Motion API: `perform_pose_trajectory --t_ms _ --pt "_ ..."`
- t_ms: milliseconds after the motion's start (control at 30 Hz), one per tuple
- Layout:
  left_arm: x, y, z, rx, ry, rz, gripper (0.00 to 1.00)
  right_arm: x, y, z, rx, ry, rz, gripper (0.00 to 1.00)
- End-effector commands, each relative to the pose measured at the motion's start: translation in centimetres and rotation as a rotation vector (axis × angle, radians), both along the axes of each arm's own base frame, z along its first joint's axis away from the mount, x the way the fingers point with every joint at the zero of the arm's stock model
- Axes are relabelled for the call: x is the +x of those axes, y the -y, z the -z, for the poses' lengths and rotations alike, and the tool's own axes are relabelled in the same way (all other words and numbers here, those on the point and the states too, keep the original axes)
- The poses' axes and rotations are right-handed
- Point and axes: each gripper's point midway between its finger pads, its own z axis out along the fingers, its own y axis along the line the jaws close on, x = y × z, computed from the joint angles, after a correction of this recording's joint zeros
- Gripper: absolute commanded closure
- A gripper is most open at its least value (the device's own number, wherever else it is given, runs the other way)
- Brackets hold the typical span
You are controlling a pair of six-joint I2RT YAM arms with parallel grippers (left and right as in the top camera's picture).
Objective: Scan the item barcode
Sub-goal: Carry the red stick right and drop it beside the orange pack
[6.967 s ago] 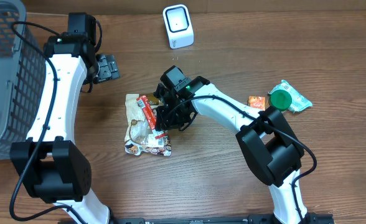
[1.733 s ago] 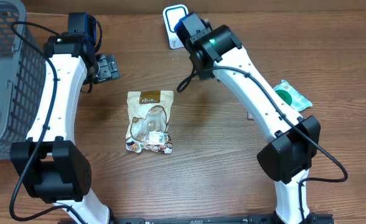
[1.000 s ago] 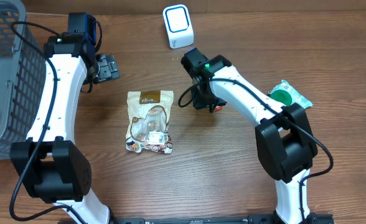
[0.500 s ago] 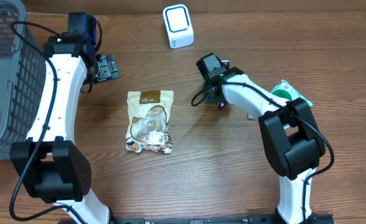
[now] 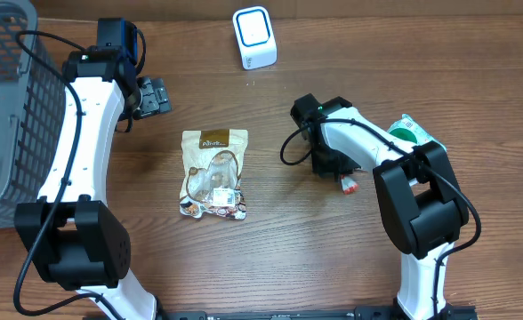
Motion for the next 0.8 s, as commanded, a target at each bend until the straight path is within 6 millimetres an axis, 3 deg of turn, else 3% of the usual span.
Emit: perform_pose_trajectory --t_ms 0,100,233,433,600,700,767 --pt "0.2 0.1 -1.2 0.016 0.026 0.024 0.0 -1.7 0.7 1.6 -0.003 -0.082 0.026 0.86" --pt "0.2 0.1 -1.2 0.016 0.026 0.024 0.0 -1.4 0.6 1.7 0.002 -0.073 0.03 0.66" --pt "0.2 0.1 -1.2 0.016 0.026 0.024 0.0 -1.0 0.2 1.9 0.024 -0.053 0.031 0.48" --pt "0.2 0.1 -1.2 0.016 0.026 0.024 0.0 0.1 -0.4 1.8 0.049 -0.016 0.031 0.46" --pt "0.2 0.1 -1.2 0.016 0.026 0.024 0.0 2.3 -1.4 -2.4 0.068 0.019 0.03 0.37" --pt "0.2 0.1 -1.2 0.016 0.026 0.024 0.0 3.5 -3.2 -5.5 0.141 0.037 0.035 0.32" --pt "0.2 0.1 -1.2 0.016 0.026 0.024 0.0 4.3 -5.5 -6.9 0.262 0.045 0.045 0.31"
